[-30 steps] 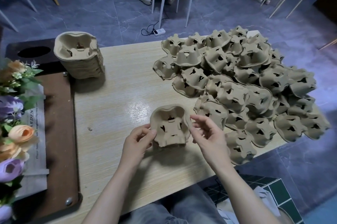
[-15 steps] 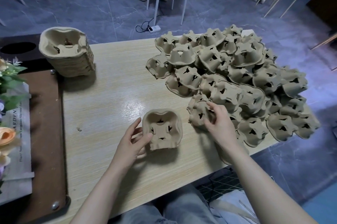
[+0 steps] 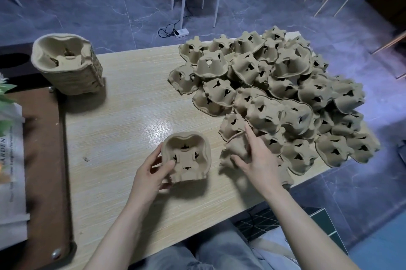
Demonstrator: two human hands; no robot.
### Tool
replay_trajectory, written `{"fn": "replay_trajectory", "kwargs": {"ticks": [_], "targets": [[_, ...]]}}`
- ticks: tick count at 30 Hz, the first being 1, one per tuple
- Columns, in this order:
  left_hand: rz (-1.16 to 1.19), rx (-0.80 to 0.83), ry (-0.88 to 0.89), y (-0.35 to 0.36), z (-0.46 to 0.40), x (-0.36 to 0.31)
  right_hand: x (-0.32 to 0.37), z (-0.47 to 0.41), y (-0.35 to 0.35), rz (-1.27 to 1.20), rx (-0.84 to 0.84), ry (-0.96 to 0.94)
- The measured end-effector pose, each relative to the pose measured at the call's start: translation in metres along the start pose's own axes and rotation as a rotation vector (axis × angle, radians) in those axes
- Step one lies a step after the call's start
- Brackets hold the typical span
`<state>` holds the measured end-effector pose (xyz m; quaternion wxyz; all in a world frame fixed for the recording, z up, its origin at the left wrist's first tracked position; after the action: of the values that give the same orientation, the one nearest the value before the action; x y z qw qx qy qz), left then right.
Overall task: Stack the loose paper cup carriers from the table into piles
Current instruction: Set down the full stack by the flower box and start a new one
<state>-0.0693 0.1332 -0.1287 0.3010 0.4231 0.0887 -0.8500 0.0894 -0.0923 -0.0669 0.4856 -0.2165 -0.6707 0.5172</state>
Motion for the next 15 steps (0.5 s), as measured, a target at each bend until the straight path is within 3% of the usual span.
{"fn": "replay_trajectory", "kwargs": {"ticks": [7,10,15], "targets": [[-0.026,-0.033,0.028,-0.007,0.000,-0.002,0.014,0.005,0.006,0.130,0.024,-0.087],[-0.024,-0.049,0.019,-0.012,0.000,0.001,0.012,0.009,0.003,0.070,0.050,-0.046],[-0.057,-0.033,0.027,-0.013,0.002,0.000,0.009,0.017,-0.013,0.020,-0.048,-0.033]]}}
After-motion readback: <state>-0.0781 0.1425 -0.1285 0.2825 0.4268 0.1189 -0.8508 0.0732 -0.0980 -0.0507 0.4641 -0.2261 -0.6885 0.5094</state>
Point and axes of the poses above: each hand's wrist, its own z-axis away from the middle knuckle, its own y-axis out of the palm, x = y × z, the point moved 9 cm from there along -z, towards the middle knuckle, and after that the axes turned 5 degrees about -y, right-handed, at the moved point
